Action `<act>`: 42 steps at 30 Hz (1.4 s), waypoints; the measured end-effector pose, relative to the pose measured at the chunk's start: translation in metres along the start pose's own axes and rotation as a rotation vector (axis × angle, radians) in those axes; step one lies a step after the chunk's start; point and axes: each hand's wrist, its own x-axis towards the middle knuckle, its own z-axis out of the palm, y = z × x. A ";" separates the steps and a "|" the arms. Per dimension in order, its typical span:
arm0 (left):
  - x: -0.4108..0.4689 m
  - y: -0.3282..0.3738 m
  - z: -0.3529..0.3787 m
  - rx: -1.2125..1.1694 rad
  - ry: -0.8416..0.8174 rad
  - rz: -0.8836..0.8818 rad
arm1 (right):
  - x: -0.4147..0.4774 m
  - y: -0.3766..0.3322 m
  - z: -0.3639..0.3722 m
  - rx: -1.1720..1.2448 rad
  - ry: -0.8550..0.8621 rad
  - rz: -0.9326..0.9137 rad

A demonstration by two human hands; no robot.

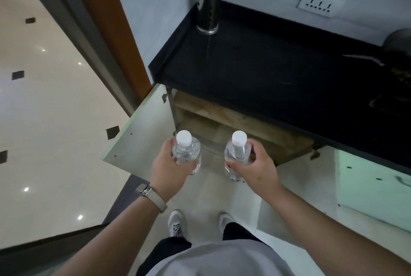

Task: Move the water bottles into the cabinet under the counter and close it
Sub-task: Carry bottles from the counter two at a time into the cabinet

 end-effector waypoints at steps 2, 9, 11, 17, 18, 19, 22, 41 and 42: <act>0.015 -0.008 -0.014 -0.005 -0.018 0.026 | 0.000 -0.012 0.015 -0.007 0.038 0.034; 0.057 -0.024 -0.035 0.002 -0.072 0.069 | 0.007 -0.034 0.047 -0.058 0.079 0.062; 0.065 -0.027 -0.033 0.013 -0.083 0.065 | 0.014 -0.035 0.052 -0.070 0.076 0.054; 0.088 -0.039 -0.013 -0.017 -0.106 0.015 | 0.044 -0.015 0.061 -0.044 0.041 0.082; 0.093 -0.044 -0.007 -0.022 -0.098 0.003 | 0.052 -0.010 0.063 -0.041 0.031 0.086; 0.098 -0.050 -0.002 -0.023 -0.092 -0.006 | 0.059 -0.003 0.066 -0.041 0.021 0.086; 0.118 -0.070 0.019 -0.033 -0.067 -0.039 | 0.083 0.025 0.076 -0.066 0.009 0.080; 0.286 -0.219 0.192 -0.134 -0.027 0.184 | 0.272 0.232 0.162 0.174 0.142 -0.142; 0.293 -0.223 0.199 -0.151 -0.023 0.204 | 0.280 0.240 0.164 0.196 0.152 -0.166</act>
